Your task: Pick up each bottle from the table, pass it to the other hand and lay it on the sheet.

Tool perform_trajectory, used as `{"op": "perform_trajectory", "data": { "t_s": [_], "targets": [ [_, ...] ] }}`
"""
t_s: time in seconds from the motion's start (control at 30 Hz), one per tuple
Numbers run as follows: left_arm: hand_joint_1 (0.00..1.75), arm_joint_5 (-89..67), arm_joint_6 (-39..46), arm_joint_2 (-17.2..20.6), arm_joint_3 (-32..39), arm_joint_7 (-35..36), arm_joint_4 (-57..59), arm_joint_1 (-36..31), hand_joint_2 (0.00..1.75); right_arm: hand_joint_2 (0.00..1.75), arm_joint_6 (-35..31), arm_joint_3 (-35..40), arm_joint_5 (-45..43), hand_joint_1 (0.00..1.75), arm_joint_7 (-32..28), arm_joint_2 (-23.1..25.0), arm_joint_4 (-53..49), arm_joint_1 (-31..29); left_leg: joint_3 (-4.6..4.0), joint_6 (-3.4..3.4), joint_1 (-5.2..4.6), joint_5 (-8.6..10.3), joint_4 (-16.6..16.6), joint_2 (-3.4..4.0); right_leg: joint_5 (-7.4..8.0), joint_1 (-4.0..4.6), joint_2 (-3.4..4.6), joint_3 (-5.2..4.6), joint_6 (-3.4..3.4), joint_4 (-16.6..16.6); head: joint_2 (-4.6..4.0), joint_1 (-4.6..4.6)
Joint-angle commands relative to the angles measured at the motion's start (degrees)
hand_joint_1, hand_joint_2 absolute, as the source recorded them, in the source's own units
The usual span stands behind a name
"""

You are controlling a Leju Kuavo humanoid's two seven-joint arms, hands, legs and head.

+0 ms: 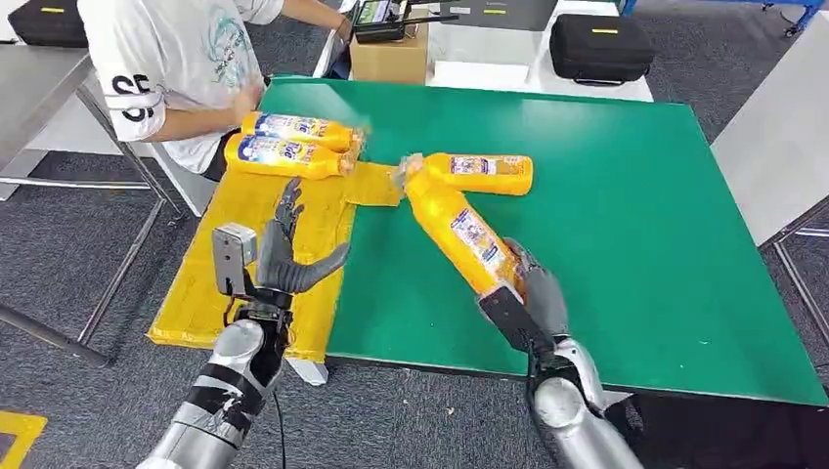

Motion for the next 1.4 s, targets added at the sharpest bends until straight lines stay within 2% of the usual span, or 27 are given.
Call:
{"op": "perform_trajectory", "data": {
  "t_s": [0.03,0.13,0.2,0.37,0.47,0.57,0.77,0.9,1.07,1.23,1.4],
  "targets": [
    [0.0,-0.54,0.35,-0.03,-4.2,1.09,3.85,-4.04,1.75,1.75,-3.88,-3.31,-1.47,1.75,-3.78,6.72,-3.1,2.37,0.13,-0.03,0.0,-0.07,0.0,0.06,-0.07,0.02,-0.01,0.14,-0.07,0.01,0.0,0.02],
    [0.0,5.6,-7.71,-0.62,-5.45,3.93,5.59,-5.15,1.75,1.75,-4.86,-1.13,-0.61,1.75,-5.98,6.34,0.47,0.03,0.09,-0.04,-0.02,-0.04,0.0,0.02,-0.04,-0.02,-0.05,0.14,-0.06,-0.03,0.0,0.04],
    [0.0,6.53,-8.7,-0.51,-6.8,4.33,5.71,-5.35,1.75,1.75,-4.29,0.62,0.58,1.75,-6.36,5.66,3.56,-2.13,0.08,-0.04,-0.04,-0.04,-0.01,0.04,-0.02,-0.05,-0.02,0.13,-0.06,-0.05,0.0,0.04],
    [0.0,6.7,-8.79,-0.38,-7.05,4.43,5.17,-5.18,1.75,1.75,-4.25,0.61,0.48,1.75,-6.55,5.71,4.02,-2.51,0.08,-0.03,-0.12,-0.04,-0.03,0.08,0.0,-0.12,0.03,0.12,-0.03,-0.04,0.0,0.02],
    [0.0,11.79,-14.93,0.26,-9.2,7.03,4.36,-5.28,1.75,1.75,-3.09,2.7,2.2,1.75,-6.77,4.41,8.02,-5.37,0.3,-0.08,-0.07,-0.14,-0.04,0.2,-0.06,-0.06,0.1,0.31,-0.1,-0.07,0.0,0.02],
    [0.0,18.63,-21.63,1.0,-11.84,10.53,3.08,-5.37,1.75,1.75,-4.22,3.84,3.81,1.75,-9.61,4.17,12.37,-8.14,0.22,-0.05,-0.08,-0.1,-0.02,0.18,-0.02,-0.07,0.1,0.25,-0.07,-0.06,0.0,0.02],
    [0.0,23.22,-23.63,1.71,-13.56,12.22,1.49,-5.42,1.75,1.75,-5.15,5.23,6.31,1.75,-9.36,4.41,15.1,-9.42,0.21,-0.05,-0.09,-0.09,-0.01,0.16,-0.03,-0.08,0.08,0.24,-0.07,-0.05,0.0,0.04],
    [0.0,25.04,-22.98,0.67,-14.63,13.94,3.55,-6.97,1.75,1.75,-4.62,10.46,12.7,1.75,-6.34,5.41,20.01,-11.71,0.13,-0.05,-0.09,-0.09,0.01,0.15,-0.02,-0.08,0.09,0.16,-0.06,-0.02,0.0,0.02],
    [0.0,25.82,-22.84,0.03,-14.97,13.81,6.26,-8.77,1.75,1.75,-7.53,15.65,19.61,1.75,-4.55,6.58,26.07,-13.75,0.28,-0.08,-0.06,-0.12,-0.01,0.14,-0.07,-0.05,0.04,0.32,-0.11,-0.04,0.0,0.04],
    [0.0,25.27,-21.04,-0.42,-14.56,13.29,6.74,-9.1,1.75,1.75,-10.28,18.19,22.2,1.75,-4.44,6.69,26.68,-13.16,0.11,-0.04,-0.08,-0.05,-0.03,0.04,-0.02,-0.08,-0.02,0.14,-0.04,-0.05,0.0,0.02],
    [0.0,25.21,-20.78,-0.49,-14.53,13.23,6.77,-9.1,1.75,1.75,-10.24,18.12,21.79,1.75,-4.54,6.78,26.62,-13.05,0.23,-0.06,-0.06,-0.12,0.01,0.09,-0.08,-0.06,-0.01,0.26,-0.07,-0.04,0.0,0.02]
  ]
}}
